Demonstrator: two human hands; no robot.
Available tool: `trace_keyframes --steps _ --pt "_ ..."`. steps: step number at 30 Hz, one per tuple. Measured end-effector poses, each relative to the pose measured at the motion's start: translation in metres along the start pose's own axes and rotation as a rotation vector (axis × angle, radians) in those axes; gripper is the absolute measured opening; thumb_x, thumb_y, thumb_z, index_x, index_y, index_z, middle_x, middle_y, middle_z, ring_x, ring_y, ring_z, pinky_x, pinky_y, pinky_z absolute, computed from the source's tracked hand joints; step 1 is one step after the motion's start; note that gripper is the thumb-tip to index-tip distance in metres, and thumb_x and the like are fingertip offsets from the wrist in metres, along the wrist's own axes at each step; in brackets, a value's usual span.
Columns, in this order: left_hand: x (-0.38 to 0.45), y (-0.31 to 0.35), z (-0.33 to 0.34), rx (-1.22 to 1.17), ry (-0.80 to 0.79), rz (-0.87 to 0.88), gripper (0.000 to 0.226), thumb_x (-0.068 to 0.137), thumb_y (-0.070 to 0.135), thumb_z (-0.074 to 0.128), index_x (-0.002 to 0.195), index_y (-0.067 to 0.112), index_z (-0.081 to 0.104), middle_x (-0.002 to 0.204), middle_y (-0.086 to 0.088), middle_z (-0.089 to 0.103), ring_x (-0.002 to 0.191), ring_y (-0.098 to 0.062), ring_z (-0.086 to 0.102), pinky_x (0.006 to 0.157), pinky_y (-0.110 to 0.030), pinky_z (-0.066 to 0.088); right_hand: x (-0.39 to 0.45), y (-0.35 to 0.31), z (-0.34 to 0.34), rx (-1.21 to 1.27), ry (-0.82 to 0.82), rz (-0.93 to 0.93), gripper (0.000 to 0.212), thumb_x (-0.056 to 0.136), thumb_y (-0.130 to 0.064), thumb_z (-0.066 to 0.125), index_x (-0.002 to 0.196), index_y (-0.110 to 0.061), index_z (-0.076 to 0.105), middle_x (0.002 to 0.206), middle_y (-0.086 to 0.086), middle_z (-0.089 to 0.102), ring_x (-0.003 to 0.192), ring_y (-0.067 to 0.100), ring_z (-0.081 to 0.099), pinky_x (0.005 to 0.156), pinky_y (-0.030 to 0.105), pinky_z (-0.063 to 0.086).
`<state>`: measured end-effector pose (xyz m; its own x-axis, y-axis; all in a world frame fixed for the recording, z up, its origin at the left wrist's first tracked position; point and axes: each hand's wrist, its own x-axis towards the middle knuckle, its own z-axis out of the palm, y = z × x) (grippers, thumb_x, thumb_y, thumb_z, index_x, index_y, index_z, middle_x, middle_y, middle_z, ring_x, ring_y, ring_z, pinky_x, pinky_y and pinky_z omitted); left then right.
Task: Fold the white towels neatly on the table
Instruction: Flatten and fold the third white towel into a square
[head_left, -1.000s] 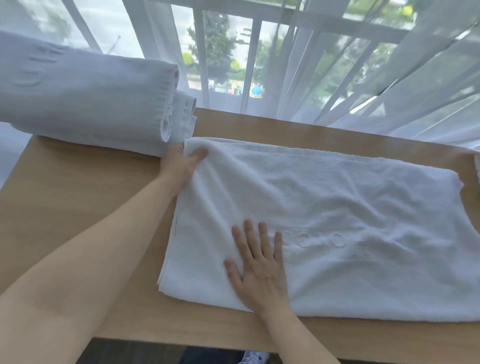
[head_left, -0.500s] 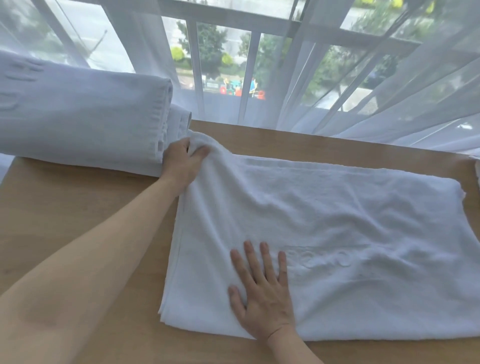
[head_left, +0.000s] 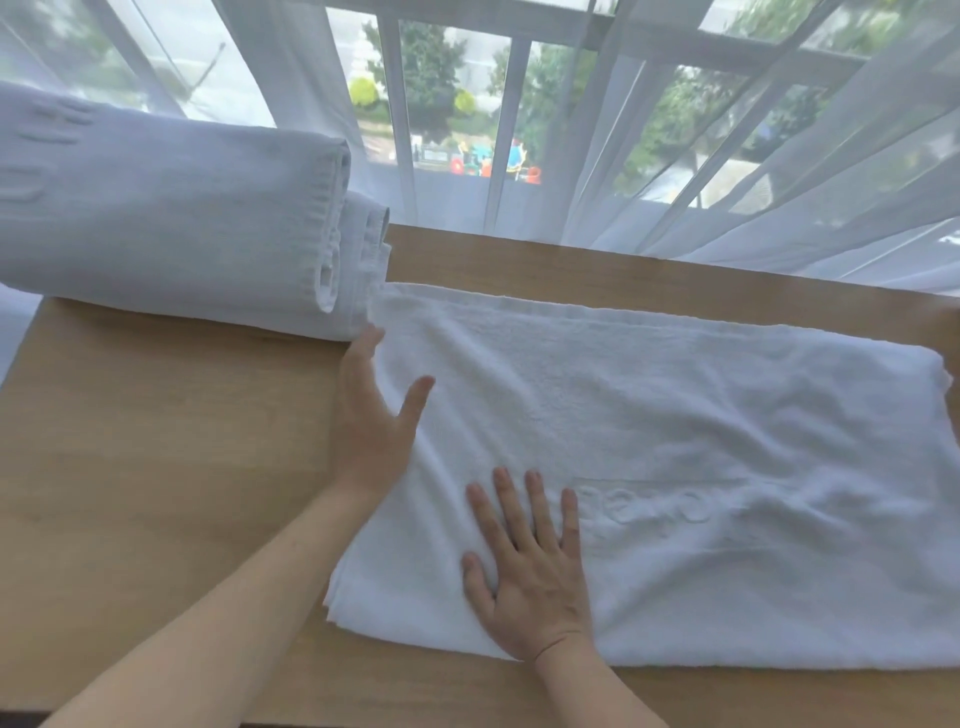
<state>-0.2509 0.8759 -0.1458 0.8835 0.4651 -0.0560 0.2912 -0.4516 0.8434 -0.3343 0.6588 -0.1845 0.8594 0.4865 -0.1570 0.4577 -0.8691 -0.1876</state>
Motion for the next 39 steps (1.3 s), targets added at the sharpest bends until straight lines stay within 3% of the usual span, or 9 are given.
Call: trace_keyframes --steps 3,6,11,18,23,27,30,33,39 --pt "-0.054 -0.017 -0.009 -0.070 0.042 -0.270 0.055 0.086 0.051 0.071 0.131 0.033 0.046 0.122 0.011 0.058 0.101 0.001 0.060 0.085 -0.029 0.053 0.000 -0.001 0.000 0.011 -0.005 0.002 0.074 0.094 -0.055 0.041 0.160 -0.031 0.016 0.168 -0.002 0.009 0.154 0.029 0.007 0.117 0.064 0.017" --pt "-0.072 -0.027 -0.024 -0.093 -0.020 -0.379 0.061 0.074 0.073 0.064 0.121 0.037 0.048 0.099 0.012 0.064 0.082 0.003 0.062 0.063 -0.014 0.047 0.000 -0.001 -0.001 0.017 -0.012 0.008 0.072 0.096 -0.054 0.038 0.160 -0.031 0.015 0.168 -0.003 0.008 0.155 0.028 0.005 0.118 0.063 0.016" --pt "-0.066 -0.030 -0.039 0.046 -0.340 -0.420 0.052 0.069 0.077 0.069 0.094 0.032 0.061 0.075 0.014 0.064 0.066 -0.004 0.061 0.059 -0.019 0.044 0.000 -0.001 -0.002 0.010 -0.030 0.019 0.069 0.098 -0.053 0.034 0.160 -0.032 0.012 0.168 -0.003 0.004 0.155 0.027 0.002 0.119 0.062 0.012" --pt "-0.076 -0.042 -0.062 0.051 -0.256 -0.353 0.023 0.084 0.048 0.075 0.080 0.030 0.062 0.074 0.021 0.069 0.062 0.003 0.064 0.051 -0.012 0.042 -0.003 -0.003 -0.003 0.016 -0.037 0.011 0.065 0.102 -0.053 0.025 0.160 -0.032 0.005 0.169 -0.003 0.001 0.155 0.026 -0.004 0.120 0.061 0.010" --pt "-0.084 -0.040 -0.050 0.037 -0.119 -0.447 0.033 0.082 0.034 0.080 0.092 0.025 0.050 0.097 0.003 0.064 0.087 -0.020 0.064 0.066 -0.031 0.047 -0.003 -0.005 -0.008 0.103 -0.001 0.075 0.063 0.103 -0.055 0.015 0.160 -0.032 -0.002 0.168 -0.004 -0.009 0.154 0.020 -0.011 0.122 0.055 0.000" --pt "-0.092 -0.020 -0.015 0.518 -0.022 0.284 0.048 0.086 0.014 0.068 0.129 0.019 0.048 0.147 -0.007 0.045 0.138 -0.030 0.041 0.107 -0.044 0.037 0.002 0.016 -0.015 0.123 0.080 0.280 0.062 0.104 -0.053 0.011 0.160 -0.030 0.000 0.168 -0.003 -0.010 0.154 0.018 -0.014 0.123 0.049 -0.006" --pt "-0.085 -0.005 0.028 0.585 -0.359 0.571 0.047 0.100 0.029 0.051 0.146 0.024 0.048 0.163 -0.006 0.028 0.153 -0.026 0.020 0.122 -0.046 0.024 0.003 0.031 -0.008 0.071 0.023 0.334 0.065 0.101 -0.055 0.008 0.159 -0.029 -0.007 0.166 -0.003 -0.018 0.152 0.018 -0.020 0.124 0.051 -0.001" --pt "-0.060 -0.010 0.047 0.786 -0.589 0.684 0.057 0.104 0.046 0.026 0.159 0.033 0.019 0.168 0.000 0.002 0.155 -0.021 -0.003 0.125 -0.045 0.004 -0.001 0.031 -0.003 0.058 0.049 0.318 0.066 0.102 -0.050 0.017 0.161 -0.025 0.002 0.168 0.002 -0.007 0.154 0.022 -0.010 0.124 0.053 0.008" --pt "0.049 -0.019 0.046 0.844 -0.476 0.470 0.068 0.095 0.066 0.010 0.157 0.043 -0.004 0.167 0.010 -0.013 0.152 -0.012 -0.020 0.120 -0.035 -0.020 0.001 0.036 0.003 0.075 0.121 0.277 0.063 0.104 -0.049 0.015 0.159 -0.020 0.020 0.168 0.007 0.012 0.154 0.029 0.009 0.120 0.059 0.019"
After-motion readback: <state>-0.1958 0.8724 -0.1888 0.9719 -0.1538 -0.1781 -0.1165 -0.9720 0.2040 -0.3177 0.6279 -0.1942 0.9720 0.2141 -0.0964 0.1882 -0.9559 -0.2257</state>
